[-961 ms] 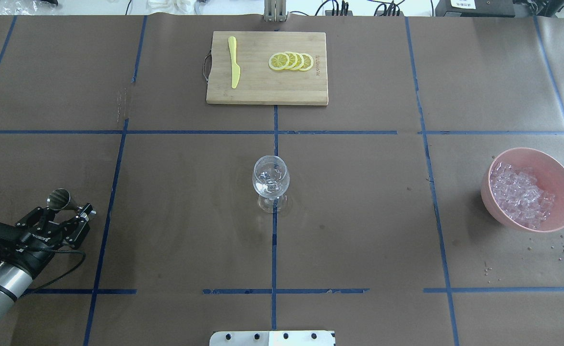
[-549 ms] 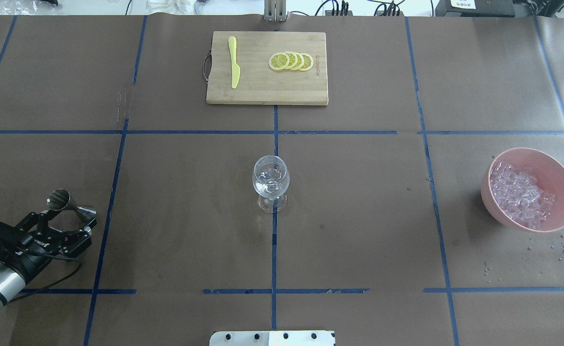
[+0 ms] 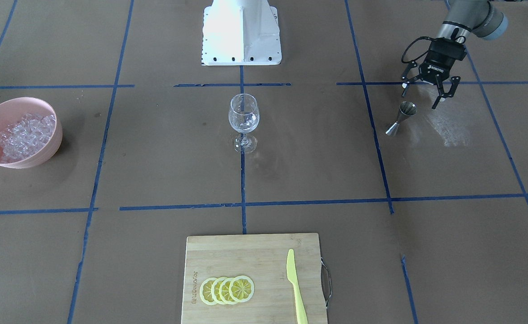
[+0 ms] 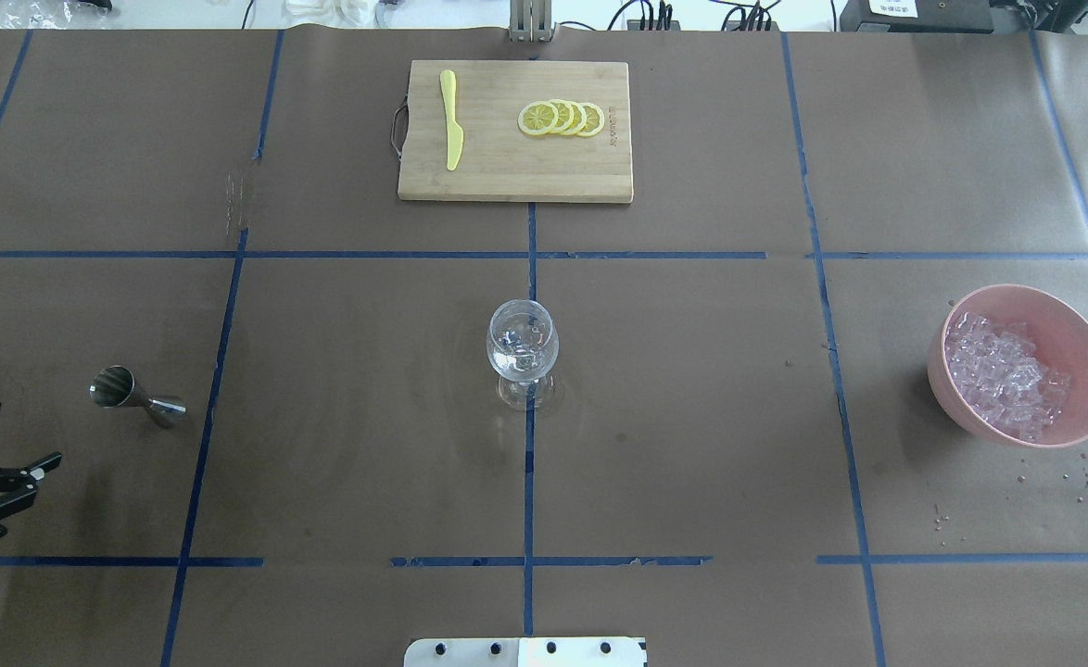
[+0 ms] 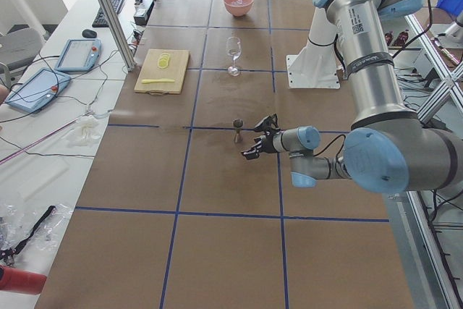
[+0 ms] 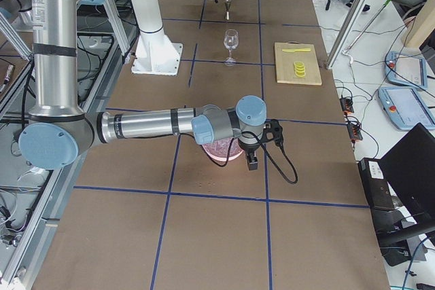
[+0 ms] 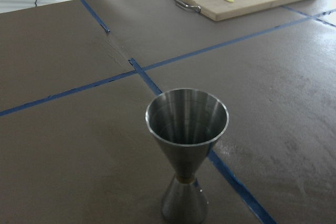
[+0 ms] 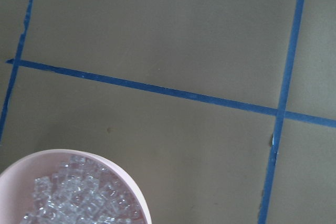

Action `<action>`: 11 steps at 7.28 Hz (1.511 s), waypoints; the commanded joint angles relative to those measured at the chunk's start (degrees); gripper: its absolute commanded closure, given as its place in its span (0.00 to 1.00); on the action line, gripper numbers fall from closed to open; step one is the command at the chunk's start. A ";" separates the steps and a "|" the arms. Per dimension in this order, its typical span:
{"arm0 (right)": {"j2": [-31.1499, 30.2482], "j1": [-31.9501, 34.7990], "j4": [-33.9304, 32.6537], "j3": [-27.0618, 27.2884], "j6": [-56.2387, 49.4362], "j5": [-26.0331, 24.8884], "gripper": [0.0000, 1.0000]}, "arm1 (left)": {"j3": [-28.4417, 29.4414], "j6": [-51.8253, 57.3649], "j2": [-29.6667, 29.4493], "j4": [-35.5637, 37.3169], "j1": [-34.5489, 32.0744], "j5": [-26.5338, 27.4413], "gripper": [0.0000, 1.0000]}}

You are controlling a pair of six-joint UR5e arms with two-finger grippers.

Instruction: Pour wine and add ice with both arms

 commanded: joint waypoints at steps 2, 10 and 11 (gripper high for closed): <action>-4.62 -9.87 -0.02 11.98 21.59 0.24 0.00 | 3.58 16.73 -0.34 1.66 -26.06 -27.05 0.00; -11.49 -30.30 16.50 10.26 15.40 -21.82 0.14 | 3.41 21.87 -7.47 16.71 -39.35 -38.32 0.00; -11.23 -30.39 16.50 10.17 14.38 -21.65 0.14 | 3.32 21.70 -7.56 16.71 -39.35 -38.32 0.00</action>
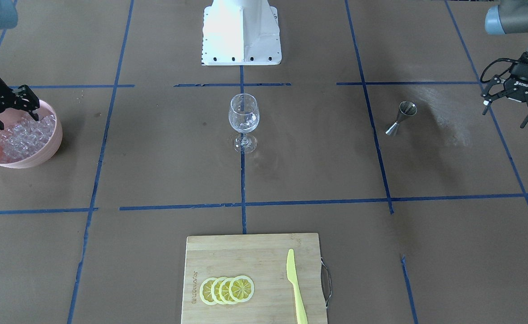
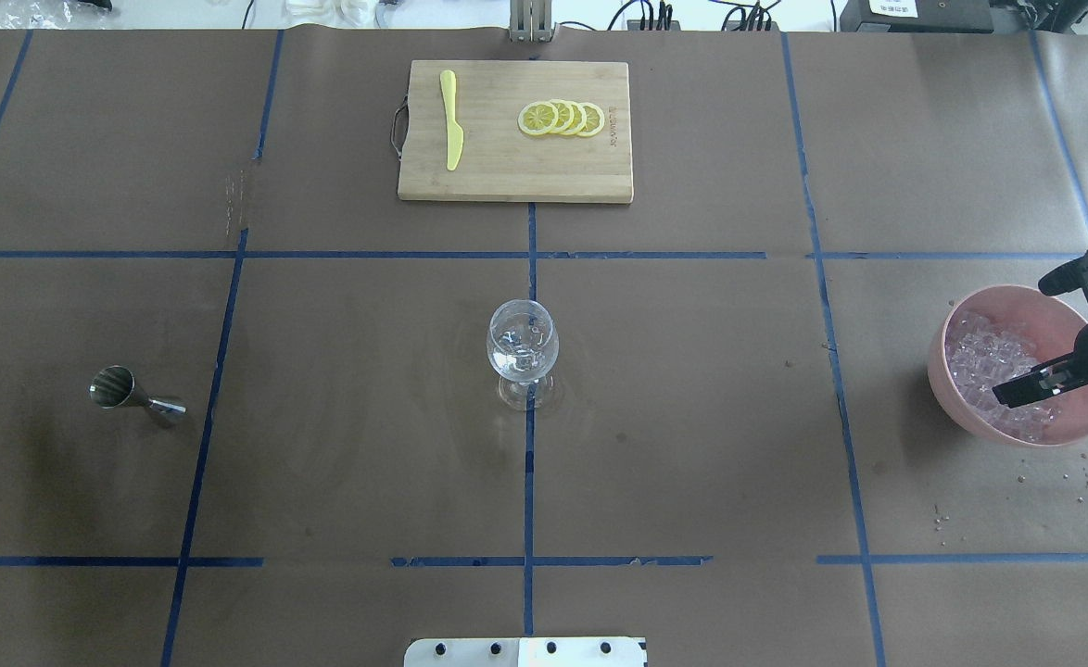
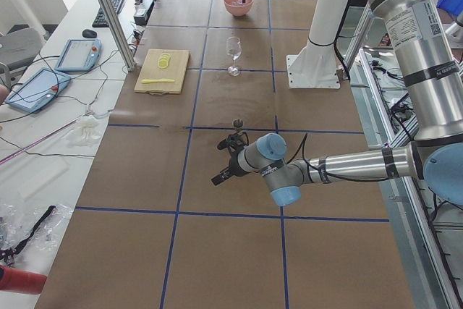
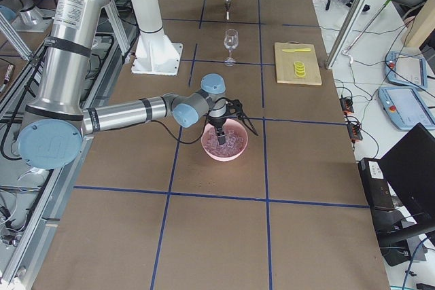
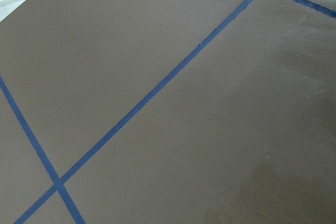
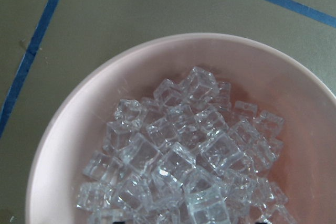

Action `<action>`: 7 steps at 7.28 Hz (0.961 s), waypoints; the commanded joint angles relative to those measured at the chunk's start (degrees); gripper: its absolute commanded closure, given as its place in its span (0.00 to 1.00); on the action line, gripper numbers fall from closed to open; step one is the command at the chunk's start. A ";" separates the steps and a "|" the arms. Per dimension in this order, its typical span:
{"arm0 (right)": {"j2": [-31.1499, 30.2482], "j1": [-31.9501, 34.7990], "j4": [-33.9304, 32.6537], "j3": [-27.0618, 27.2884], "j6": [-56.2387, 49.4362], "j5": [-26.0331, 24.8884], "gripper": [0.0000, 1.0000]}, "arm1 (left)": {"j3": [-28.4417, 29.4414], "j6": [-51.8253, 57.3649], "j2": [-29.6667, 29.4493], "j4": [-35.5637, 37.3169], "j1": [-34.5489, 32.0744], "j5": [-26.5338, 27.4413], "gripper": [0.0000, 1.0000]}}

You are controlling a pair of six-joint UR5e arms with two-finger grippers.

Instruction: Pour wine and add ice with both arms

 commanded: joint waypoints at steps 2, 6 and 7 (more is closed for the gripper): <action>0.51 -0.22 0.02 -1.41 -7.63 -0.18 0.15 | -0.05 -0.41 -0.12 -0.15 -0.06 0.05 0.00; 0.69 -0.22 0.02 -1.94 -8.02 -0.18 0.55 | -0.05 -0.50 0.06 -0.93 -0.15 0.41 0.00; 0.69 -0.22 0.20 -2.73 -8.19 -0.18 0.79 | 0.30 -0.50 0.14 -1.98 -0.06 0.41 0.00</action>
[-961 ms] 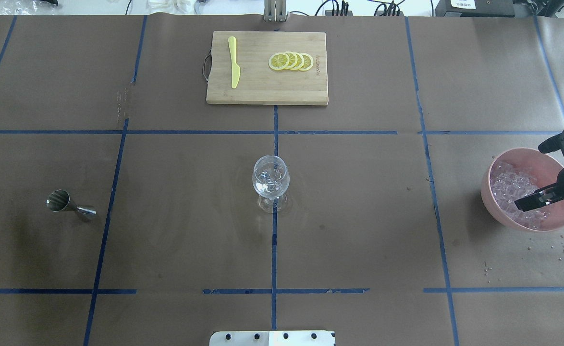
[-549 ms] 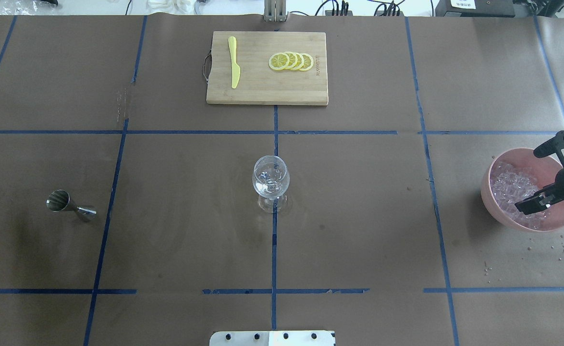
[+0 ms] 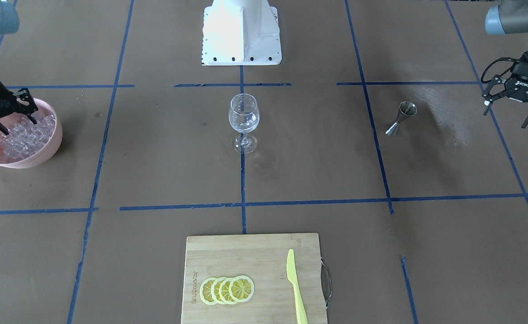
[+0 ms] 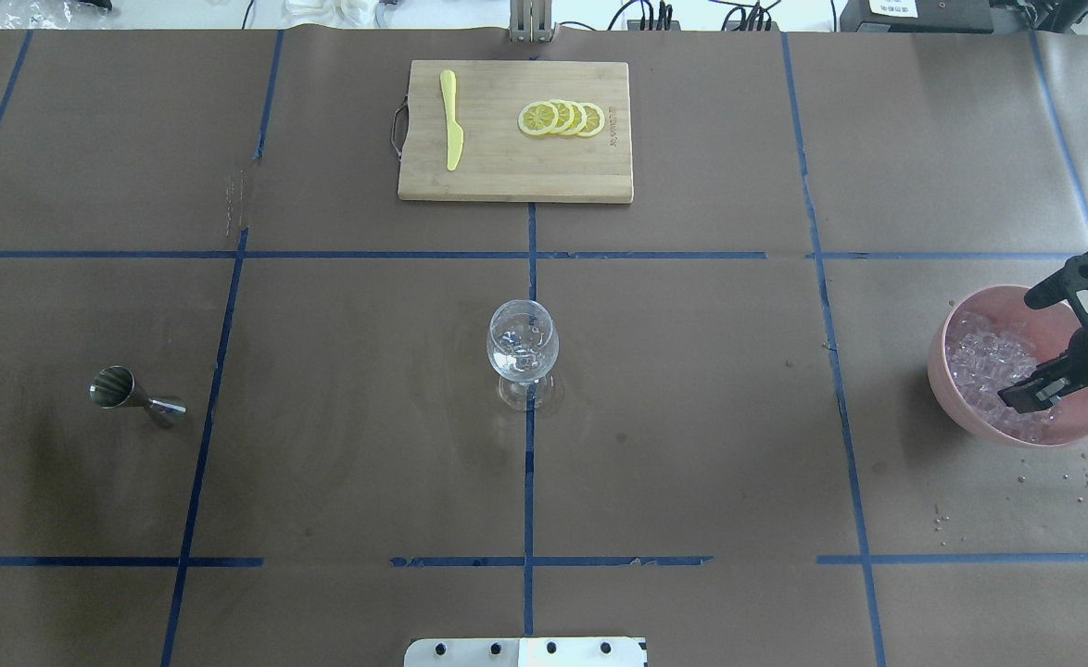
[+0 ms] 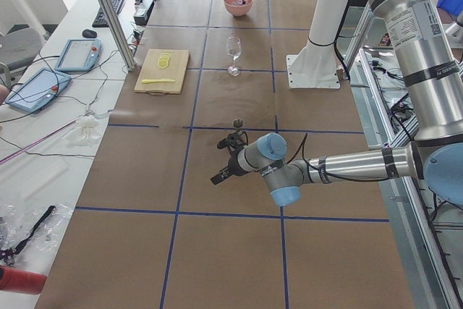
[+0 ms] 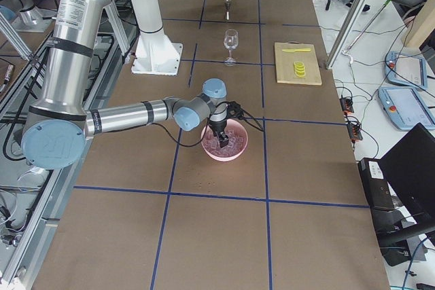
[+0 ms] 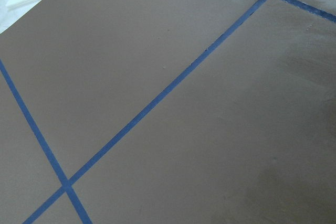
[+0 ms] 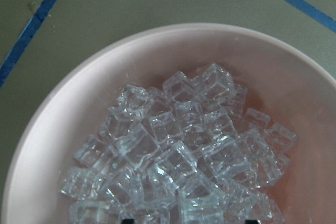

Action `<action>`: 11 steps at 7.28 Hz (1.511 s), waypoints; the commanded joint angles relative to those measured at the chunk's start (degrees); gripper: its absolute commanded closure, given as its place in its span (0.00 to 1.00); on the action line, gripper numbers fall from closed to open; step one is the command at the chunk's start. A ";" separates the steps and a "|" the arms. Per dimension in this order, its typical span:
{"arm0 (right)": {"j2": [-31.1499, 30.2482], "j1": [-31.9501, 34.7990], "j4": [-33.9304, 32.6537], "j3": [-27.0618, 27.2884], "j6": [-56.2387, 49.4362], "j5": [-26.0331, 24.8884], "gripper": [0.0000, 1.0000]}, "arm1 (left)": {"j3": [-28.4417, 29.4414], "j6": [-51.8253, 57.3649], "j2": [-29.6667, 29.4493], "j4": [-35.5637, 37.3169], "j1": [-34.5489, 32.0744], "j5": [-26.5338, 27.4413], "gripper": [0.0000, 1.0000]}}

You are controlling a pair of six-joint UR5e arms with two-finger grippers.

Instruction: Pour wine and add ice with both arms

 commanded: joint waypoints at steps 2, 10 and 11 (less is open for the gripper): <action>0.26 0.01 0.14 -0.56 -1.28 0.78 1.00 | 0.42 -0.35 0.11 -2.18 -0.13 0.01 0.00; 27.18 -7.14 -0.74 6.74 51.45 4.43 1.00 | 1.66 -0.80 -0.24 -7.55 -0.05 2.20 0.00; 32.72 -11.46 -3.26 6.65 57.80 0.39 1.00 | 1.74 -0.80 -0.33 -7.55 -0.05 2.20 0.00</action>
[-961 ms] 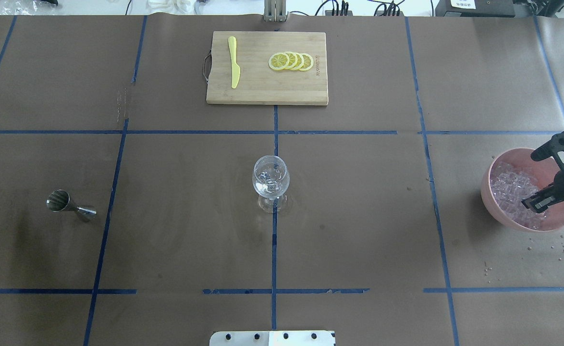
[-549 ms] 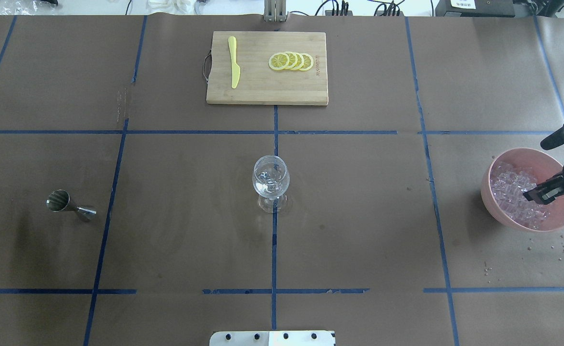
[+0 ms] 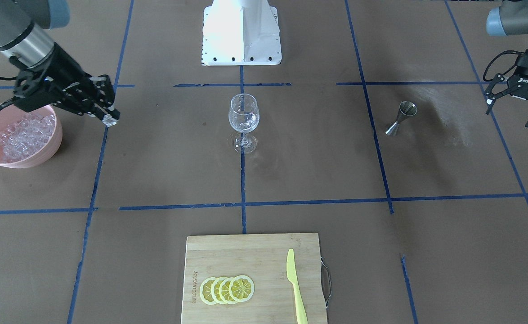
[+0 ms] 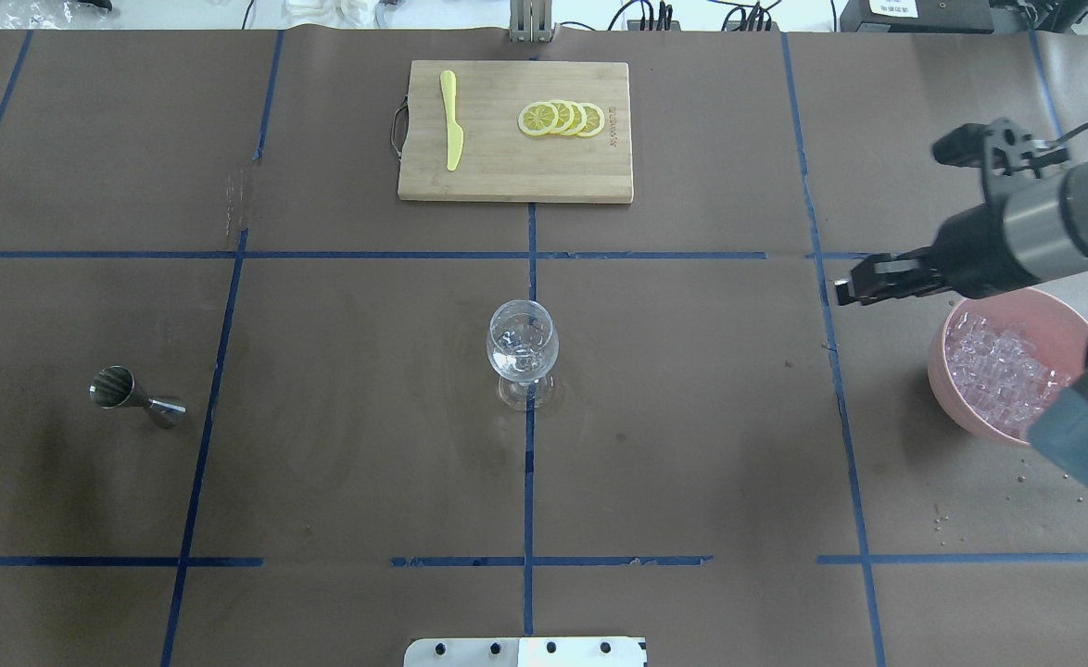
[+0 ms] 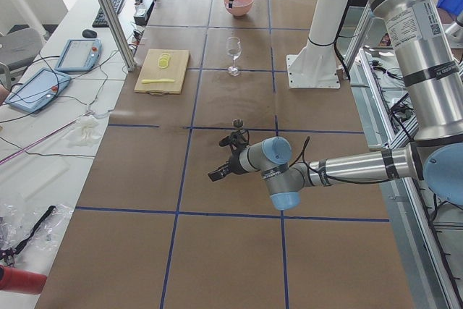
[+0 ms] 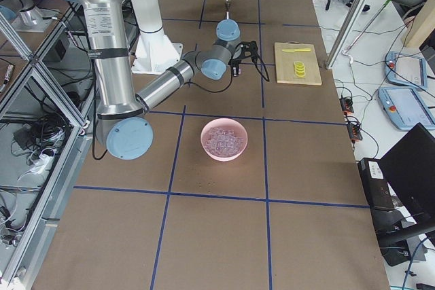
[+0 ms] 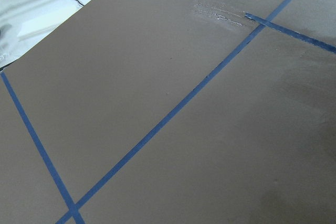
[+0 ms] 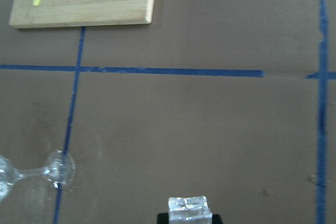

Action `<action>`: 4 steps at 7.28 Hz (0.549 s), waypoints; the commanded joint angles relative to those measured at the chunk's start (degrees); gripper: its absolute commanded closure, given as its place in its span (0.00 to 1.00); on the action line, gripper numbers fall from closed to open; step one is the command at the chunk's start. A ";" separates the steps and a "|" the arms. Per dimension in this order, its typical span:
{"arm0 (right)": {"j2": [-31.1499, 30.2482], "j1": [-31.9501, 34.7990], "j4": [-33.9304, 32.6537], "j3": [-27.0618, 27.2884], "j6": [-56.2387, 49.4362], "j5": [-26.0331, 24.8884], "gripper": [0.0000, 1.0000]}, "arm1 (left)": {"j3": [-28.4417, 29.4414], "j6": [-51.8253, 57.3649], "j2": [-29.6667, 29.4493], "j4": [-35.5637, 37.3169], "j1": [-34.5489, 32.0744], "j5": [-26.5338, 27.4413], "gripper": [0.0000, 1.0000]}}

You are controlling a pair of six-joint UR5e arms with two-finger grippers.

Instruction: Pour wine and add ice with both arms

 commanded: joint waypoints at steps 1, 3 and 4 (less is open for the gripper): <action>14.23 -10.12 -8.25 -0.18 13.46 -8.51 1.00 | 0.08 -0.09 -0.09 -0.04 0.01 0.04 0.00; 23.58 -16.03 -16.30 -1.23 18.48 -16.09 1.00 | 0.17 -1.83 -0.18 -0.04 0.01 0.22 0.00; 26.39 -16.66 -16.31 -3.93 19.90 -17.94 1.00 | 0.08 -2.89 -0.09 -0.04 0.01 0.48 0.00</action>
